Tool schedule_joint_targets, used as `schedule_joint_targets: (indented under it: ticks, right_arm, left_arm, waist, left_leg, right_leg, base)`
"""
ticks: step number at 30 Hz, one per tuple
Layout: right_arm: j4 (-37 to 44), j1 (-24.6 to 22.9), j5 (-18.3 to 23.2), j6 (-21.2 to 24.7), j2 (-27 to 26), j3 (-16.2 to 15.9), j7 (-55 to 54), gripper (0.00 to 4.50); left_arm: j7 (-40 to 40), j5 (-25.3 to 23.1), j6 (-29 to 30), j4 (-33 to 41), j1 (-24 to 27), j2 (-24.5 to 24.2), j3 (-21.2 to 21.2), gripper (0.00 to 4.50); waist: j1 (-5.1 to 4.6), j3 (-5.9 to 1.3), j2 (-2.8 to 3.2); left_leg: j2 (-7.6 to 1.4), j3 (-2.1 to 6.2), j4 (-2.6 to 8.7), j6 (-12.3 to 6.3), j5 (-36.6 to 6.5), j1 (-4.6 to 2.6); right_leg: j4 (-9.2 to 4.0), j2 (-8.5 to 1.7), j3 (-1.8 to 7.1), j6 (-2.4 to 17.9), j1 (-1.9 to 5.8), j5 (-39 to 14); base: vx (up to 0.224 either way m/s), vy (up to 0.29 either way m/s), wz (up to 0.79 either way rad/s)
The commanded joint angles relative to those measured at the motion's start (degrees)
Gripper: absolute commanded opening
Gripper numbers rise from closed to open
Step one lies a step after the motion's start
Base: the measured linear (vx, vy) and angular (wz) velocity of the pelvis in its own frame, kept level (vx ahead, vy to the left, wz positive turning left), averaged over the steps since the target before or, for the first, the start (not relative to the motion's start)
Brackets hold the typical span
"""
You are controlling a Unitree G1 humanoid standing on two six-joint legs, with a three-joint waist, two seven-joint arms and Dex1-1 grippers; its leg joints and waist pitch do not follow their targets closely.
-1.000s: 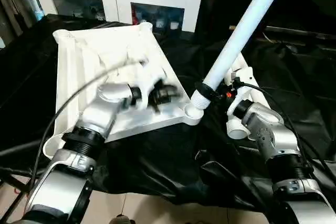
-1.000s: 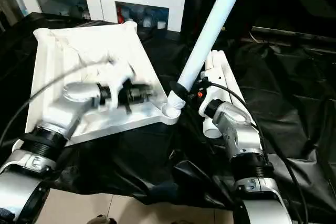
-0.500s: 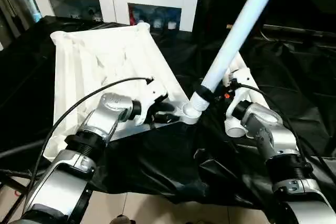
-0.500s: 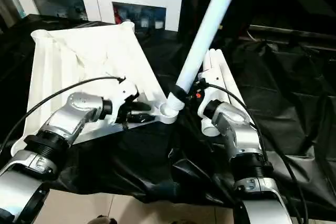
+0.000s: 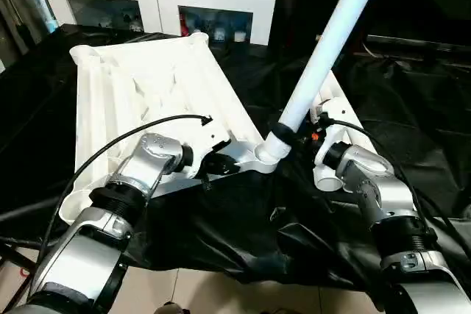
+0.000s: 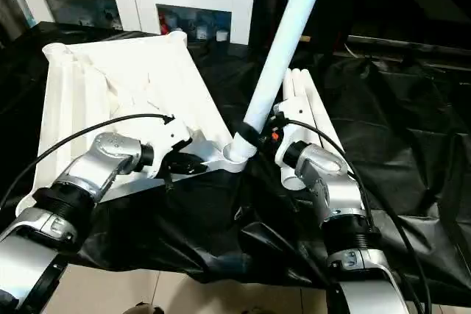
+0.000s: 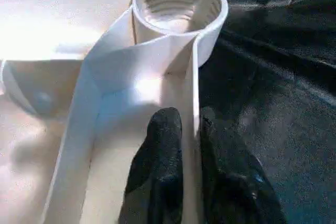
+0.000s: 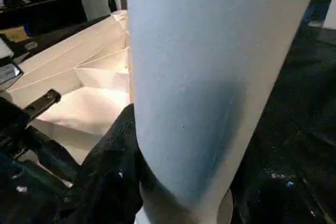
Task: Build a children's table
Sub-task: Insert table leg to table base
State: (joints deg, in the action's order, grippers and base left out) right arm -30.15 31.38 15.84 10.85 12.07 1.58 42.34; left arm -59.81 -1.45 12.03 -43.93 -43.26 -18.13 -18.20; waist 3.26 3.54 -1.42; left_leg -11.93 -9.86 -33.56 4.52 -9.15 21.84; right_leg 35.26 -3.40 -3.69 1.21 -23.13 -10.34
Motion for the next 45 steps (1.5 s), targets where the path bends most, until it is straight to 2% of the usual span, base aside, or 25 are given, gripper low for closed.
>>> schedule_joint_targets:
  ticks: [1,4,6,7,8,10,12,18,19,21,24,29,30,32,33,34,35,36,38,40,41,42,43,44,45]
  right_arm:
    - [-0.9,1.3,-0.6,2.2,1.2,-1.5,1.6,1.87]
    - [-1.5,1.8,-1.5,3.8,1.8,-3.3,3.5,1.87]
    - [-1.6,1.9,-1.5,3.9,1.8,-3.5,3.7,1.87]
    - [-2.1,2.3,-1.6,4.9,1.8,-4.0,4.6,1.87]
    - [-2.5,2.5,-1.8,5.2,1.7,-4.4,5.0,1.87]
    - [-2.8,2.7,-1.9,5.4,1.7,-4.5,5.2,1.87]
    - [-4.2,3.2,-2.5,5.1,1.3,-4.7,5.3,1.87]
    - [-6.6,5.3,-2.6,5.6,0.6,-5.5,6.1,1.87]
    - [-6.9,5.7,-2.7,5.8,0.5,-5.8,6.4,1.87]
    - [-7.2,6.0,-2.8,5.7,0.4,-6.0,6.5,1.87]
    - [-9.2,6.8,-3.4,5.2,0.2,-6.3,7.0,1.87]
    - [-10.3,6.0,-2.7,5.1,0.1,-5.2,7.0,1.87]
    - [-10.4,5.7,-2.5,5.0,0.1,-4.9,7.0,1.87]
    - [-10.7,4.4,-1.7,4.6,0.2,-3.7,6.7,1.87]
    - [-10.8,3.9,-1.5,4.3,0.2,-3.4,6.5,1.87]
    - [-10.8,3.9,-1.5,4.3,0.2,-3.4,6.5,1.87]
    - [-10.9,3.4,-1.2,4.0,0.2,-2.9,6.3,1.87]
    - [-11.1,2.7,-0.8,3.5,0.2,-2.1,5.8,1.87]
    - [-11.1,1.7,-0.2,2.9,0.1,-1.4,5.6,1.87]
    - [-11.1,1.1,0.1,2.6,0.0,-0.9,5.5,1.87]
    - [-10.4,-1.2,1.5,1.8,-0.3,0.9,4.8,1.87]
    - [-10.4,-1.2,1.5,1.8,-0.3,0.9,4.8,1.87]
    - [-10.1,-2.1,1.9,1.4,-0.5,1.5,4.5,1.87]
    - [-9.4,-3.4,2.2,0.8,-0.7,1.9,4.4,1.87]
    - [-9.0,-4.2,2.4,0.4,-0.8,2.0,4.4,1.87]
  left_arm:
    - [-1.6,-1.8,1.2,0.0,0.6,-1.7,-1.5,0.14]
    - [-2.0,-1.6,1.3,1.0,1.1,-2.1,-1.5,0.01]
    - [-2.0,-1.4,1.3,1.2,1.2,-2.1,-1.4,0.01]
    - [-2.2,-0.9,-0.1,1.9,1.6,-2.2,-0.9,0.00]
    - [-2.5,-0.6,-0.7,2.4,1.9,-2.3,-0.6,0.00]
    - [-2.6,-0.5,-1.0,2.7,2.1,-2.3,-0.5,0.00]
    - [-3.3,0.3,-2.1,4.0,3.1,-2.4,0.1,0.00]
    - [-4.3,1.2,-2.7,7.4,5.5,-2.9,0.2,0.00]
    - [-4.2,1.3,-2.7,7.5,5.6,-2.9,0.3,0.00]
    - [-4.2,1.3,-2.6,7.5,5.7,-2.9,0.3,0.00]
    - [-4.1,1.5,-2.2,7.9,6.1,-2.8,0.6,0.00]
    - [-4.0,2.4,-1.0,8.4,6.4,-2.2,1.8,0.00]
    - [-4.0,2.5,-0.9,8.4,6.4,-2.2,1.9,0.00]
    - [-4.0,2.6,-0.8,8.1,6.2,-2.1,2.1,0.00]
    - [-3.9,2.5,-0.8,8.1,6.2,-2.1,2.1,0.00]
    - [-3.9,2.5,-0.8,8.1,6.2,-2.1,2.1,0.00]
    - [-3.9,2.5,-0.8,8.0,6.2,-2.1,2.2,0.00]
    - [-3.9,2.4,-0.7,7.9,6.1,-2.1,2.2,0.00]
    - [-3.6,2.2,-0.6,7.6,5.9,-2.0,2.3,0.00]
    - [-3.5,2.0,-0.5,7.5,5.8,-2.0,2.4,0.00]
    - [-3.0,1.7,-0.4,6.8,5.3,-1.8,2.5,0.00]
    - [-3.0,1.7,-0.4,6.8,5.3,-1.8,2.5,0.00]
    - [-2.9,1.7,-0.5,6.5,5.1,-1.7,2.5,0.00]
    - [-2.5,1.5,-0.7,6.1,4.9,-1.6,2.6,0.00]
    - [-2.2,1.4,-0.8,5.9,4.7,-1.5,2.7,0.00]
  waist:
    - [0.26,-4.46,0.57]
    - [-0.01,-4.47,0.36]
    - [0.09,-4.41,0.52]
    - [0.20,-4.38,0.27]
    - [0.25,-4.36,0.35]
    - [0.23,-4.34,0.45]
    - [0.22,-4.37,0.20]
    - [0.24,-4.40,0.48]
    - [0.16,-4.37,0.04]
    - [0.21,-4.31,0.25]
    - [0.21,-4.34,0.10]
    - [0.09,-4.35,0.19]
    - [0.12,-4.36,0.42]
    - [0.15,-4.37,0.34]
    - [0.23,-4.37,1.00]
    - [0.16,-4.35,0.63]
    - [0.21,-4.40,0.55]
    - [0.32,-4.46,0.85]
    - [0.30,-4.45,0.67]
    - [0.32,-4.38,0.74]
    - [0.39,-4.39,0.72]
    - [0.40,-4.36,0.66]
    - [0.53,-4.44,1.72]
    - [0.31,-4.30,1.16]
    - [0.38,-4.35,1.12]
  left_leg:
    - [-1.22,0.13,3.42,-1.52,-10.7,-1.09]
    - [-1.20,0.12,3.40,-1.71,-10.2,-0.99]
    - [-1.24,0.04,3.35,-1.89,-10.4,-1.16]
    - [-1.24,0.00,3.33,-1.88,-10.8,-1.17]
    - [-1.25,0.06,3.42,-1.74,-10.9,-1.11]
    - [-1.33,0.09,3.44,-1.46,-11.3,-1.19]
    - [-1.36,0.10,3.47,-1.24,-11.4,-1.14]
    - [-1.44,0.07,3.50,-1.23,-10.4,-1.22]
    - [-1.34,-0.02,3.49,-1.25,-10.7,-1.21]
    - [-1.33,0.02,3.51,-1.18,-10.8,-1.22]
    - [-1.30,-0.02,3.47,-1.07,-10.9,-1.20]
    - [-1.33,0.01,3.52,-1.09,-10.7,-1.19]
    - [-1.29,0.04,3.48,-1.14,-10.6,-1.20]
    - [-1.31,0.00,3.49,-1.24,-10.8,-1.26]
    - [-1.30,0.07,3.47,-1.10,-11.0,-1.29]
    - [-1.33,0.02,3.50,-1.15,-11.3,-1.29]
    - [-1.28,0.02,3.51,-1.18,-11.3,-1.25]
    - [-1.29,0.05,3.49,-1.28,-11.0,-1.27]
    - [-1.25,0.03,3.50,-1.45,-11.4,-1.28]
    - [-1.27,0.01,3.53,-1.54,-11.9,-1.35]
    - [-1.24,-0.10,3.51,-1.58,-12.0,-1.39]
    - [-1.28,0.03,3.60,-1.57,-12.1,-1.28]
    - [-1.22,0.18,3.58,-1.33,-12.3,-1.36]
    - [-1.23,0.02,3.63,-1.46,-12.9,-1.36]
    - [-1.23,0.05,3.65,-1.45,-13.2,-1.46]
  right_leg:
    - [-4.03,-4.28,2.64,13.3,3.52,-7.5]
    - [-3.86,-4.18,2.60,13.6,3.60,-6.2]
    - [-3.96,-4.25,2.66,13.8,3.42,-6.7]
    - [-4.06,-4.27,2.65,13.7,3.39,-7.6]
    - [-4.02,-4.28,2.62,13.6,3.43,-8.1]
    - [-4.08,-4.34,2.64,13.4,3.32,-8.6]
    - [-4.05,-4.41,2.65,13.2,3.40,-9.0]
    - [-3.84,-4.34,2.73,13.5,3.27,-7.8]
    - [-3.84,-4.22,2.70,13.3,3.28,-7.9]
    - [-3.85,-4.36,2.71,13.2,3.24,-8.8]
    - [-3.95,-4.41,2.77,12.7,3.27,-9.7]
    - [-3.87,-4.34,2.73,12.9,3.27,-9.1]
    - [-3.85,-4.32,2.74,12.9,3.27,-8.9]
    - [-3.92,-4.34,2.76,13.0,3.25,-8.8]
    - [-3.87,-4.36,2.78,13.1,3.23,-8.7]
    - [-3.99,-4.27,2.76,13.1,3.26,-8.5]
    - [-3.96,-4.24,2.75,13.2,3.36,-8.3]
    - [-3.86,-4.33,2.76,13.3,3.37,-7.8]
    - [-4.02,-4.32,2.71,13.3,3.39,-8.4]
    - [-4.18,-4.30,2.70,13.1,3.26,-9.6]
    - [-4.34,-4.28,2.77,12.8,3.22,-10.1]
    - [-4.29,-4.37,2.73,12.7,3.32,-10.6]
    - [-4.24,-4.40,2.68,12.7,3.34,-10.7]
    - [-4.58,-4.21,2.67,12.5,3.20,-10.9]
    - [-4.58,-4.24,2.67,12.5,3.23,-11.3]
  base:
    - [0.000,0.000,0.00]
    - [0.000,0.000,0.00]
    - [0.000,0.000,0.00]
    - [0.000,0.000,0.00]
    - [0.000,0.000,0.00]
    - [0.000,0.000,0.00]
    - [0.000,0.000,0.00]
    - [0.000,0.000,0.00]
    - [0.000,0.000,0.00]
    - [0.000,0.000,0.00]
    - [0.000,0.000,0.00]
    - [0.000,0.000,0.00]
    - [0.000,0.000,0.00]
    - [0.000,0.000,0.00]
    - [0.000,0.000,0.00]
    - [0.000,0.000,0.00]
    - [0.000,0.000,0.00]
    - [0.000,0.000,0.00]
    - [0.000,0.000,0.00]
    - [0.000,0.000,0.00]
    - [0.000,0.000,0.00]
    - [0.000,0.000,0.00]
    - [0.000,0.000,0.00]
    - [0.000,0.000,0.00]
    - [0.000,0.000,0.00]
